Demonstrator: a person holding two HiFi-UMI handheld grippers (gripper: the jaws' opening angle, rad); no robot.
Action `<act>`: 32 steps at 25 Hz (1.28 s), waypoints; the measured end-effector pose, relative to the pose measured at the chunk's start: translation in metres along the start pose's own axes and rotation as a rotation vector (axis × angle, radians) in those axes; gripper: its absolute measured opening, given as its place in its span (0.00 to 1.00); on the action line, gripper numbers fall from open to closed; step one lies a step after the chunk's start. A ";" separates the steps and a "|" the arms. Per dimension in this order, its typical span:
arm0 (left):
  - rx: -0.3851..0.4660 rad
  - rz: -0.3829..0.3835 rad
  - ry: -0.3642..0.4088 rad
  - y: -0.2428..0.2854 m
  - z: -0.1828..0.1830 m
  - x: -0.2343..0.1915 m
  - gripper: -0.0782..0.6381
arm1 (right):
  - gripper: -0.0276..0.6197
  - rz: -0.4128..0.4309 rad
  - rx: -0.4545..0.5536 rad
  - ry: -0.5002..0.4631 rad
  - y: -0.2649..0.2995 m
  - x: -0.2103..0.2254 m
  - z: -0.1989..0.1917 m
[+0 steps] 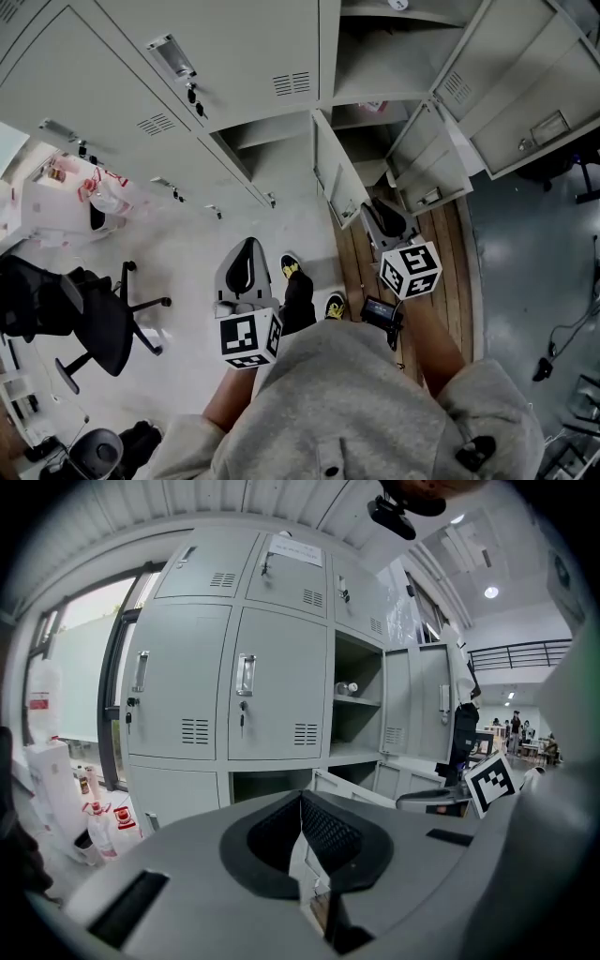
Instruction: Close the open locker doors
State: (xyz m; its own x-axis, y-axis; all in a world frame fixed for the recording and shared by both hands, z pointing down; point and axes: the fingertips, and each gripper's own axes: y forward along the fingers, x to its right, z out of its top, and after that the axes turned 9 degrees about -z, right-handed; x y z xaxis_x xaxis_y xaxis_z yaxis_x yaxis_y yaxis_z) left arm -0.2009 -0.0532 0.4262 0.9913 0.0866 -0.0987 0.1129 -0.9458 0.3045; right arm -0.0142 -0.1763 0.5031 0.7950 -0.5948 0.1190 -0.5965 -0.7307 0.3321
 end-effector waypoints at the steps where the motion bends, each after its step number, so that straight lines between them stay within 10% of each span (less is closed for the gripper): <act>1: 0.000 0.006 0.001 -0.001 0.001 -0.003 0.12 | 0.20 0.011 -0.002 0.007 0.000 -0.004 0.000; 32: 0.008 0.206 -0.069 -0.037 -0.013 -0.092 0.12 | 0.18 0.345 0.018 -0.141 0.084 -0.181 0.014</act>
State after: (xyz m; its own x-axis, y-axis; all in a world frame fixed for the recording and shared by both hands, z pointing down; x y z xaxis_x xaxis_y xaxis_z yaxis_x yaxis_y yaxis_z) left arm -0.2953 -0.0226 0.4360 0.9865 -0.1302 -0.0996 -0.0926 -0.9439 0.3170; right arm -0.2096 -0.1346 0.4965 0.5247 -0.8465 0.0904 -0.8294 -0.4843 0.2785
